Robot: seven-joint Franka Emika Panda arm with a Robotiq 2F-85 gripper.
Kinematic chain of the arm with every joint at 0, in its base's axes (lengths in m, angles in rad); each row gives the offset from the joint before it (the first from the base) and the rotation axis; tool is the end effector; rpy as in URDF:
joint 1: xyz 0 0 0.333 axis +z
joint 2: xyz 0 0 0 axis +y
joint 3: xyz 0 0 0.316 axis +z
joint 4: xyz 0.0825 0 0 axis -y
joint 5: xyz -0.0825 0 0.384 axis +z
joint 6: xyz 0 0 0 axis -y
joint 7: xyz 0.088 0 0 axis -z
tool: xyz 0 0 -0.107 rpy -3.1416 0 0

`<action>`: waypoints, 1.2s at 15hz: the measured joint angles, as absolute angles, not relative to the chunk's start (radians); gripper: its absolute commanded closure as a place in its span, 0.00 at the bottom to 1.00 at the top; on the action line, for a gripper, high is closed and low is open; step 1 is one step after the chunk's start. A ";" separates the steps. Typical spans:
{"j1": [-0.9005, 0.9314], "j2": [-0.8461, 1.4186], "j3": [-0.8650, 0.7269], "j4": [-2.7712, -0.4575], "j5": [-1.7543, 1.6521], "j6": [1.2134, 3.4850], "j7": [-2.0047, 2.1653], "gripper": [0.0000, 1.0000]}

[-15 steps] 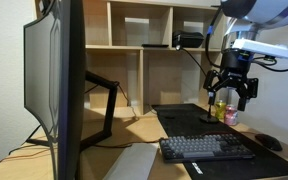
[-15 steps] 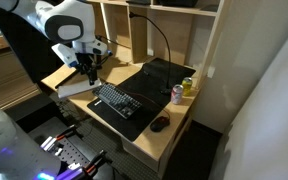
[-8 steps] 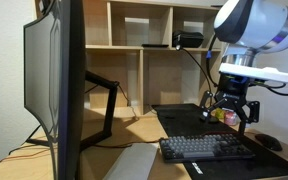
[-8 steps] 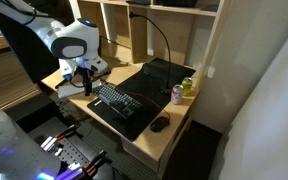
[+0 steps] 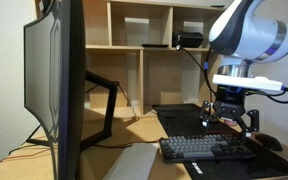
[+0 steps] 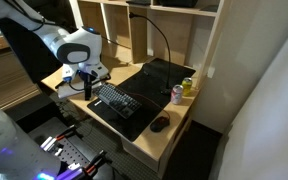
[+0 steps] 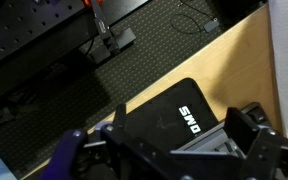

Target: Press the space key on the keyboard

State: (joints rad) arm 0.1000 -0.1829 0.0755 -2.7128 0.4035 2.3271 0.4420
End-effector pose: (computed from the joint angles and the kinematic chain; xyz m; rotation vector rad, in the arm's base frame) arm 0.3707 0.0713 0.2697 -2.8165 0.8365 0.3912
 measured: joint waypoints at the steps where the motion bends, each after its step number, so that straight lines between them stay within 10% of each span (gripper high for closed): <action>1: 0.100 -0.130 0.074 -2.692 0.434 2.332 0.460 0.00; 18: 0.101 0.176 0.070 -2.503 0.649 2.372 0.597 0.00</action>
State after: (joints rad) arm 0.1006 0.1765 0.0701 -2.5026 0.6487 2.3722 0.5975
